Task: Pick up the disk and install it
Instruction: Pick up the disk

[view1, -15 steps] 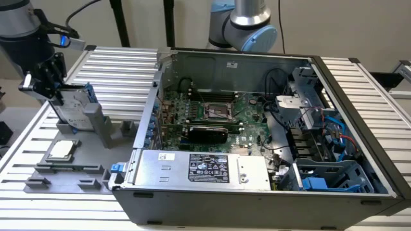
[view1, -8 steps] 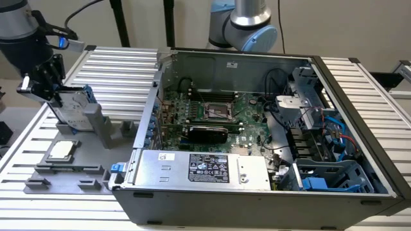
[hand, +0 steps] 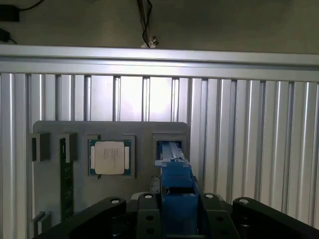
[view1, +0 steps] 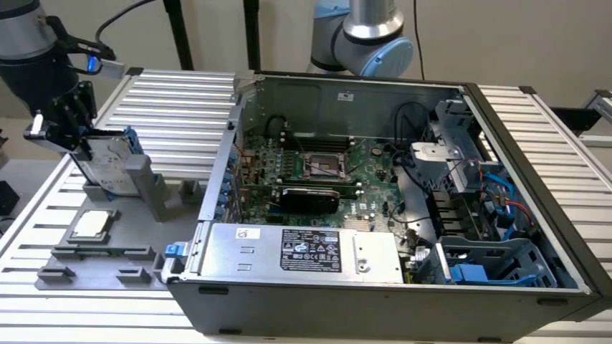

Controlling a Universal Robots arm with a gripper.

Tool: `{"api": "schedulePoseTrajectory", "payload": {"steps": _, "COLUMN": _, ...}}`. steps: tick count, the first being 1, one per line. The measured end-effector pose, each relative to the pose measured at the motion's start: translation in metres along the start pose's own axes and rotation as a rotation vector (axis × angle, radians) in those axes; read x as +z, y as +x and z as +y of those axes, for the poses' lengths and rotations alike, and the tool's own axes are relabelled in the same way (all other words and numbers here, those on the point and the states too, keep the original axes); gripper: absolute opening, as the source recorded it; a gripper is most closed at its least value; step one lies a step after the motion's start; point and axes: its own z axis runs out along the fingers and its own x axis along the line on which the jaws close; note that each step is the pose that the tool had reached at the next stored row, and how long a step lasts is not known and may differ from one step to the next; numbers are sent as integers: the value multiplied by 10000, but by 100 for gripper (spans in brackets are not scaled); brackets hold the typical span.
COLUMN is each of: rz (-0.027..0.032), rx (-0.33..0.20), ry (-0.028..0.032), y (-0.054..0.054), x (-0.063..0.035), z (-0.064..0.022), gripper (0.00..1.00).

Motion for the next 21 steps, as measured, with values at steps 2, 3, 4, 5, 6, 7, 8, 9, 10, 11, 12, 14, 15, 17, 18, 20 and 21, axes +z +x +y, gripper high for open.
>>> {"api": "schedulePoseTrajectory", "payload": {"steps": 2, "rz": 0, "rx": 0, "ry": 0, "y": 0, "x": 0, "z": 0, "gripper": 0}}
{"api": "schedulePoseTrajectory", "payload": {"steps": 3, "rz": 1, "rx": 0, "ry": 0, "y": 0, "x": 0, "z": 0, "gripper": 0}}
{"api": "schedulePoseTrajectory", "payload": {"steps": 4, "rz": 0, "rx": 0, "ry": 1, "y": 0, "x": 0, "z": 0, "gripper": 0}}
{"api": "schedulePoseTrajectory", "payload": {"steps": 5, "rz": 0, "rx": 0, "ry": 0, "y": 0, "x": 0, "z": 0, "gripper": 0}}
{"api": "schedulePoseTrajectory", "payload": {"steps": 6, "rz": -1, "rx": 0, "ry": 2, "y": 0, "x": -1, "z": 0, "gripper": 0}}
{"api": "schedulePoseTrajectory", "payload": {"steps": 7, "rz": 1, "rx": 0, "ry": 1, "y": 0, "x": -6, "z": 1, "gripper": 0}}
{"api": "schedulePoseTrajectory", "payload": {"steps": 8, "rz": 1, "rx": 0, "ry": 0, "y": 0, "x": -15, "z": 0, "gripper": 0}}
{"api": "schedulePoseTrajectory", "payload": {"steps": 9, "rz": 0, "rx": 0, "ry": 1, "y": 0, "x": -27, "z": 0, "gripper": 0}}
{"api": "schedulePoseTrajectory", "payload": {"steps": 10, "rz": 0, "rx": 0, "ry": 1, "y": -1, "x": -43, "z": 0, "gripper": 0}}
{"api": "schedulePoseTrajectory", "payload": {"steps": 11, "rz": -1, "rx": 0, "ry": 1, "y": -1, "x": -67, "z": 0, "gripper": 0}}
{"api": "schedulePoseTrajectory", "payload": {"steps": 12, "rz": -2, "rx": 0, "ry": 0, "y": -2, "x": -96, "z": 0, "gripper": 0}}
{"api": "schedulePoseTrajectory", "payload": {"steps": 14, "rz": -2, "rx": 0, "ry": 1, "y": -3, "x": -172, "z": -1, "gripper": 0}}
{"api": "schedulePoseTrajectory", "payload": {"steps": 15, "rz": -2, "rx": 0, "ry": 0, "y": -4, "x": -263, "z": -2, "gripper": 0}}
{"api": "schedulePoseTrajectory", "payload": {"steps": 17, "rz": -2, "rx": 0, "ry": 0, "y": -6, "x": -353, "z": -3, "gripper": 0}}
{"api": "schedulePoseTrajectory", "payload": {"steps": 18, "rz": -2, "rx": 0, "ry": 1, "y": -7, "x": -446, "z": -6, "gripper": 0}}
{"api": "schedulePoseTrajectory", "payload": {"steps": 20, "rz": -3, "rx": -1, "ry": 1, "y": -9, "x": -583, "z": -19, "gripper": 0}}
{"api": "schedulePoseTrajectory", "payload": {"steps": 21, "rz": -2, "rx": -1, "ry": -1, "y": -9, "x": -629, "z": -25, "gripper": 0}}
